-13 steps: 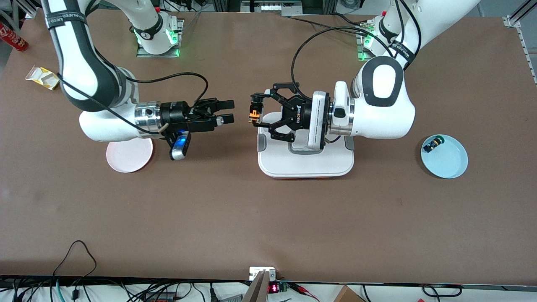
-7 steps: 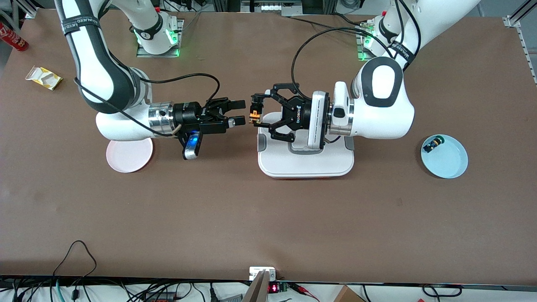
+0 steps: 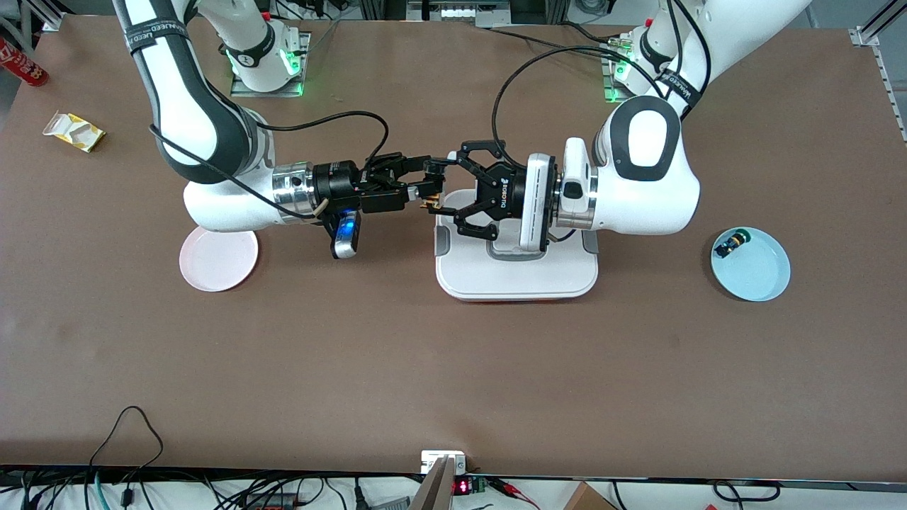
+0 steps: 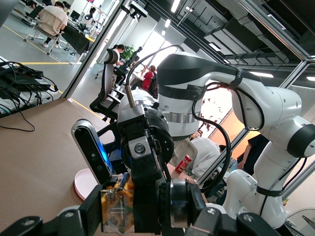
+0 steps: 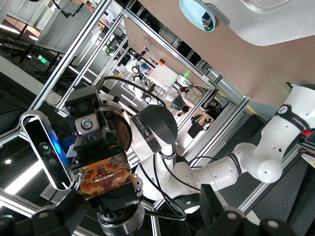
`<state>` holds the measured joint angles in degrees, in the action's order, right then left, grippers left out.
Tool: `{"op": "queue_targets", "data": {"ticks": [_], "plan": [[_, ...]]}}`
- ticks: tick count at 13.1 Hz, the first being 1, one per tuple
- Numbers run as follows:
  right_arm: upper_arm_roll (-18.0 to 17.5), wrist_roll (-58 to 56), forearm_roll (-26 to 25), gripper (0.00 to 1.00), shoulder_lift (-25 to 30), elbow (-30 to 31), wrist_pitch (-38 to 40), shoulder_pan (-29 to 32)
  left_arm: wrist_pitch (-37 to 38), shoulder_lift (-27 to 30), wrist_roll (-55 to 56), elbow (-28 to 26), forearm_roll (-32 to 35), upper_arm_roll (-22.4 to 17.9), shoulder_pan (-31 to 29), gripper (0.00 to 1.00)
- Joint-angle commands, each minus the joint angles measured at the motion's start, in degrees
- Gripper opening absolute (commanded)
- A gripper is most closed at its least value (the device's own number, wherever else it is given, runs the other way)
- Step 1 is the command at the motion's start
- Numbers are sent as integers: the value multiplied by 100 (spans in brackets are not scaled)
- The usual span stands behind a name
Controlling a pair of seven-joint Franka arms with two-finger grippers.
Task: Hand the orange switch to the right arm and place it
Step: 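Bring the right gripper to the switch held by the left gripper, then close the right gripper on the switch and open the left gripper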
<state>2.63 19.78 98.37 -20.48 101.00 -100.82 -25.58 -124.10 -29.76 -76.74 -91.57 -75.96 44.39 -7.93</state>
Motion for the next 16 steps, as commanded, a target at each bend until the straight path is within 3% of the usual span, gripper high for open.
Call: {"op": "queue_targets", "data": {"ticks": [1,2,3,4,5,7,13,14,15,16], "plan": [[27,61,94,88,71,25,-69,-44,-18,85,-166,-62,-209,52,-69,27],[27,61,103,74,62,25,-60,-26,-18,85,-157,-54,-209,52,-69,27],[27,61,138,48,53,25,-43,0,-18,85,-148,-45,-209,61,-69,27],[27,18,173,34,53,25,-25,9,-18,85,-148,-27,-209,61,-69,27],[27,-26,173,29,62,25,-25,9,-18,85,-148,-18,-209,61,-60,26],[27,-88,182,25,62,16,-16,18,-18,85,-157,-1,-209,52,-60,26],[114,-202,156,25,71,25,132,88,-18,85,-166,-1,-209,52,-69,28],[123,-229,156,25,62,25,185,97,-18,85,-192,8,-200,52,-69,35],[123,-307,156,25,53,25,186,88,-18,85,-201,8,-200,52,-69,56],[123,-343,165,25,44,25,177,71,-9,93,-201,-1,-200,52,-77,59]]}}
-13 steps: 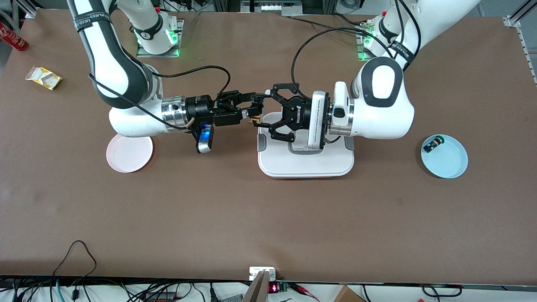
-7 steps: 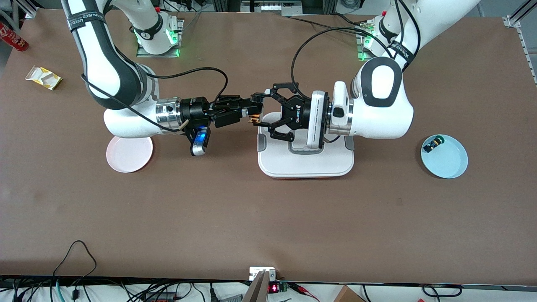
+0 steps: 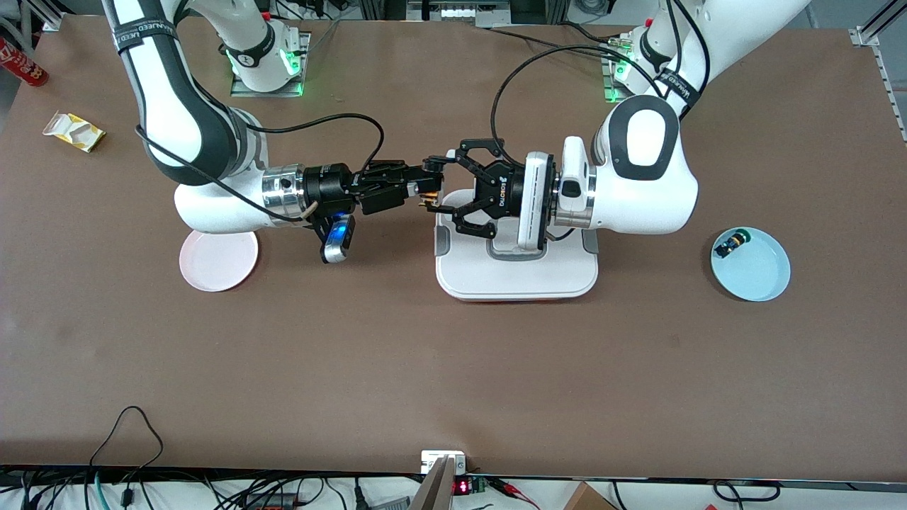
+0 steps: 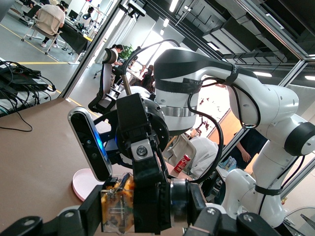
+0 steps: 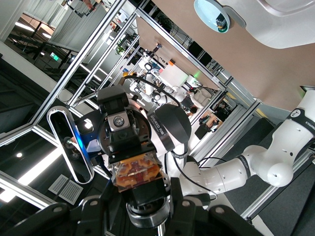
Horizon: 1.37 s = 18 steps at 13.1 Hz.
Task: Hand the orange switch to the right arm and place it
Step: 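Close the right gripper on the switch and open the left gripper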
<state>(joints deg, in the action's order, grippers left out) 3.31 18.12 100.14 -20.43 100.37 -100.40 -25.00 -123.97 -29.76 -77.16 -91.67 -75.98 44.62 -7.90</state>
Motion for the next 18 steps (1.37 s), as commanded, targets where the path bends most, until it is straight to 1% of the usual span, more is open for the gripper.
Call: {"op": "queue_targets", "data": {"ticks": [1,2,4,8,9,11,13,16,18], "plan": [[64,-186,-12,25,48,88,126,-4,-4,93,-159,9,-198,30,-80,69],[64,-195,-12,25,39,88,135,4,-4,93,-185,9,-181,30,-88,100],[64,-195,-21,25,39,97,135,13,5,102,-386,9,-154,30,-97,100],[64,-230,-47,24,39,97,144,48,13,128,-309,18,-154,38,-106,100],[64,-230,-82,23,39,106,152,100,22,206,-256,18,-154,38,-150,100],[64,-230,-205,23,22,123,223,241,275,356,-28,18,-137,21,-273,100],[73,-257,-660,23,30,123,275,390,592,470,524,26,-23,21,-466,100],[73,-580,-1582,23,22,115,766,750,1206,488,1393,210,512,-41,-632,100],[73,-914,-2355,24,22,106,1083,1005,1917,488,2061,429,1187,-23,-904,100]]}}
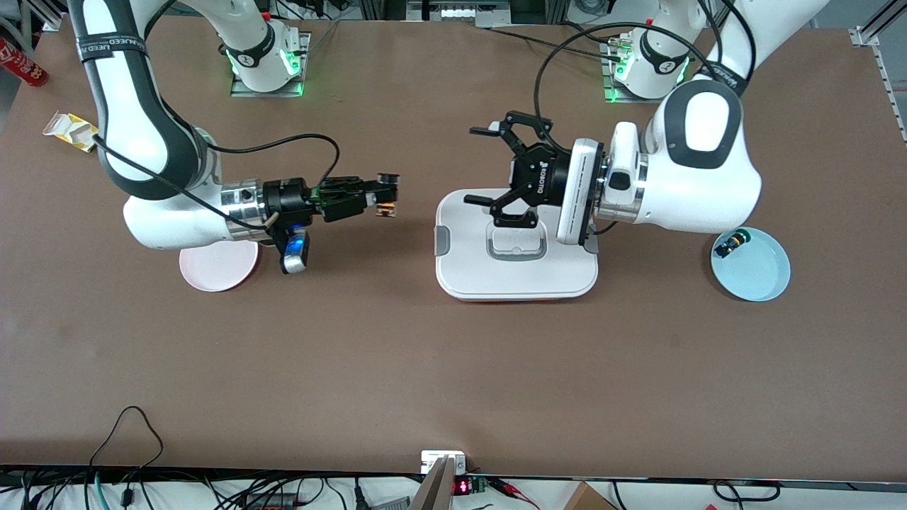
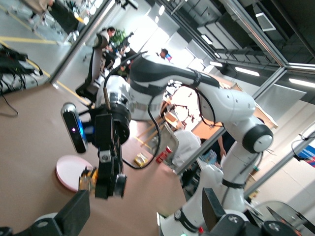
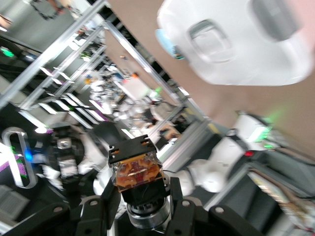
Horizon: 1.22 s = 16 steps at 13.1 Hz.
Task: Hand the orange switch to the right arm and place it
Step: 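Carry the switch toward the white plate while the left gripper withdraws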
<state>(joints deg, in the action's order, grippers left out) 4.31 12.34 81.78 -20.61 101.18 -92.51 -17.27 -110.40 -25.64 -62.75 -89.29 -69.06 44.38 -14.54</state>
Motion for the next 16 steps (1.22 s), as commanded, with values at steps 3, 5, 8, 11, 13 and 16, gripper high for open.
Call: {"op": "queue_targets", "data": {"ticks": [3,5,8,11,13,16], "plan": [[-27,-1205,-1906,23,39,-11,550,557,1658,76,1569,647,1391,9,-576,100],[-27,-1802,-2742,24,30,-54,612,611,2265,76,2229,955,2060,36,-673,100],[-36,-2760,-4112,23,-49,-353,551,594,2916,85,2914,1071,2886,27,-682,100],[-27,-4236,-5213,22,-145,-353,296,637,3682,111,3443,1475,3958,-8,-752,100],[-36,-4931,-6265,22,-172,-353,-63,690,3814,103,3786,1484,4652,-26,-848,100],[-71,-5741,-7691,21,-198,-362,-722,681,3937,277,4495,1502,5943,71,-788,100]]}}
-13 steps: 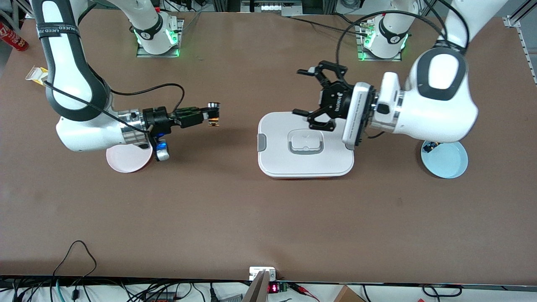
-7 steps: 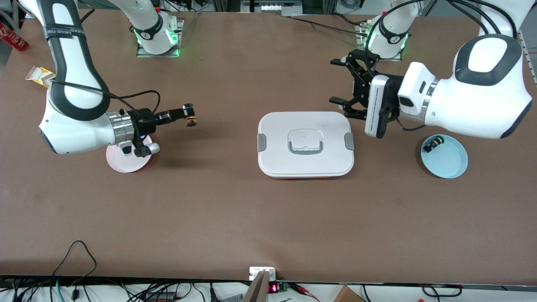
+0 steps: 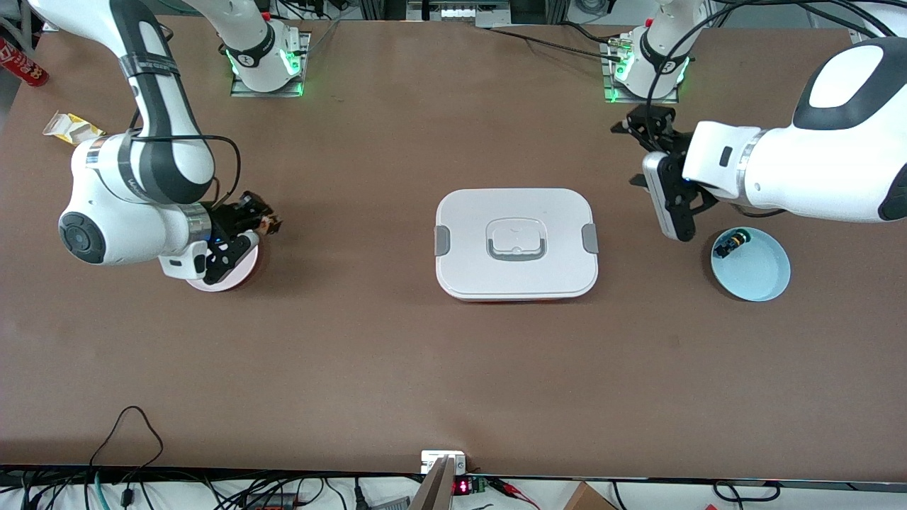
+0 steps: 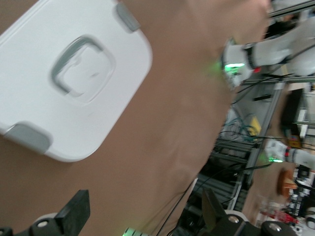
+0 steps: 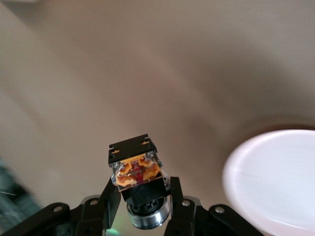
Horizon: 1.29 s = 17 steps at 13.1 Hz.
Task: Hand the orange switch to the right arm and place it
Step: 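Carry the switch toward the white plate while the left gripper withdraws, then lower the switch onto the white plate and open the right gripper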
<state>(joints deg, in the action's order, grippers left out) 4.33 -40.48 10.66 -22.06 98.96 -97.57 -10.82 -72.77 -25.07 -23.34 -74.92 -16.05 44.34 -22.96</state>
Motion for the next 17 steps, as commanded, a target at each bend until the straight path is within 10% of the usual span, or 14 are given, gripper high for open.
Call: {"op": "queue_targets", "data": {"ticks": [1,7,12,17], "plan": [[-73,-792,-975,21,-70,-131,-471,36,219,308,898,65,934,66,142,100],[-73,-2437,-1629,21,-36,386,-1658,334,106,397,1727,443,2991,-73,581,100],[-73,-3273,-2094,21,-44,695,-2275,581,-809,1395,2141,-493,1799,-3688,2231,100],[-64,-3300,-2104,21,-79,1449,-3055,704,-2212,3356,2158,-3120,1658,-4556,2909,100]]}}
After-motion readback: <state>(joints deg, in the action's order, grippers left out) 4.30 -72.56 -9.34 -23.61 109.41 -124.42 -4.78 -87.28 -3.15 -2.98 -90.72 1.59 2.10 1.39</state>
